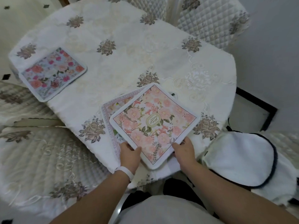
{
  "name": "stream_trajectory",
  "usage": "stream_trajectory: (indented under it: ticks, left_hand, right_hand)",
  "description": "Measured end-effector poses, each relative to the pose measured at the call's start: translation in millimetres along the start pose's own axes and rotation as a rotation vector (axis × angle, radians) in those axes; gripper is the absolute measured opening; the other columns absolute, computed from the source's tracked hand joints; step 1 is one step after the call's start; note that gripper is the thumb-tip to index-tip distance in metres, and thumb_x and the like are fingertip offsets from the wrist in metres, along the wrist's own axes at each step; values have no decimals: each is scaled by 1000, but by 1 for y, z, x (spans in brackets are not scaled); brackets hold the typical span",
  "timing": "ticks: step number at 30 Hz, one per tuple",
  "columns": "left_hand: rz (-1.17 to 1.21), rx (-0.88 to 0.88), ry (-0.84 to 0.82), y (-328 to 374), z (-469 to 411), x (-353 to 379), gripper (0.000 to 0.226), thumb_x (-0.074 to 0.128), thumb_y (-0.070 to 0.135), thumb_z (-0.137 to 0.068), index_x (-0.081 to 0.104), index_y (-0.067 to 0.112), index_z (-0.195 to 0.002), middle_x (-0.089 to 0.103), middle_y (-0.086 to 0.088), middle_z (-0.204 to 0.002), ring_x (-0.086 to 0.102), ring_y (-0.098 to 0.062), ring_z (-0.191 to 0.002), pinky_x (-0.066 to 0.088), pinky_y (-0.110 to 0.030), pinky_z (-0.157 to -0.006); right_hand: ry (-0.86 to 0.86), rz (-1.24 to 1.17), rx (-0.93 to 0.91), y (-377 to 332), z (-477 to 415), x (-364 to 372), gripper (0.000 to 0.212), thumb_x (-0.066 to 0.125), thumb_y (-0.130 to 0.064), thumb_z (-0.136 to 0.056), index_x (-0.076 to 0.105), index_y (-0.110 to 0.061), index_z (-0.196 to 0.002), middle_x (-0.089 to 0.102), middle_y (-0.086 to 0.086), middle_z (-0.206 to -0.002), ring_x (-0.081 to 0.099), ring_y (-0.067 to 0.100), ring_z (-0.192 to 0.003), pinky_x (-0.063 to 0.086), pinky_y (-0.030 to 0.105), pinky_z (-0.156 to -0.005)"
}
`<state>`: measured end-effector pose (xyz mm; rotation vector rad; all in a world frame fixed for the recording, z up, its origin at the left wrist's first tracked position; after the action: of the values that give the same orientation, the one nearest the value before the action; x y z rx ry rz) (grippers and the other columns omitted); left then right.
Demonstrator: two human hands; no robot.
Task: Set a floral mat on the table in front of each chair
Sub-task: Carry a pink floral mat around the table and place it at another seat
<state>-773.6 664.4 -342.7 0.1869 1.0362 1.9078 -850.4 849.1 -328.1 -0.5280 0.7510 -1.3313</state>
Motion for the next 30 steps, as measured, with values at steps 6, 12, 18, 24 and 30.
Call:
stream_trajectory:
  ticks: [6, 12, 18, 24, 30]
  left_hand:
    - [64, -17, -91, 4, 3, 15, 31, 65, 2, -84, 52, 24, -101, 66, -6, -106, 65, -27, -96, 57, -52, -83]
    - [65, 6, -72, 38, -31, -5, 16, 70, 10, -85, 63, 12, -99, 71, -14, -100, 69, -36, -92, 58, -52, -79]
    - [48, 39, -91, 82, -63, -17, 25, 70, 5, -83, 64, 17, -104, 70, -15, -98, 69, -30, -76, 59, -46, -71]
    - [-246, 85, -284, 115, -87, -10, 39, 69, 3, -84, 60, 18, -118, 68, -14, -108, 69, -23, -68, 58, -37, -63]
    - [-334, 112, -294, 124, -84, 20, 48, 71, 8, -83, 52, 19, -125, 70, -9, -106, 69, -32, -89, 57, -50, -80]
  right_hand:
    - [27, 28, -20, 2, -5, -7, 22, 59, -3, -89, 54, -18, -104, 64, -3, -96, 62, 20, -92, 52, 38, -79]
    - [51, 157, -67, 0, -19, -23, 20, 58, -5, -90, 52, -20, -102, 62, -3, -94, 61, 23, -92, 51, 39, -81]
    - [39, 258, -88, -7, -29, -45, 22, 52, -6, -94, 50, -15, -114, 60, 1, -101, 59, 25, -96, 48, 37, -82]
    - [-73, 455, -155, -34, -54, -74, 31, 51, -6, -91, 51, -14, -121, 63, 2, -106, 62, 23, -93, 51, 37, -77]
    - [-89, 508, -212, -57, -75, -89, 27, 52, -5, -86, 57, -16, -110, 65, 2, -98, 63, 20, -87, 51, 32, -70]
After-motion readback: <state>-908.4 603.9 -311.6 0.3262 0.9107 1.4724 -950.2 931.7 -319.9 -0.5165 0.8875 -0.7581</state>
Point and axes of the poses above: each hand's wrist, its own z-axis away from the middle knuckle, its own x-axis out of the palm, y = z × x, the point moved 1 cm from there along -z, towards the middle knuckle
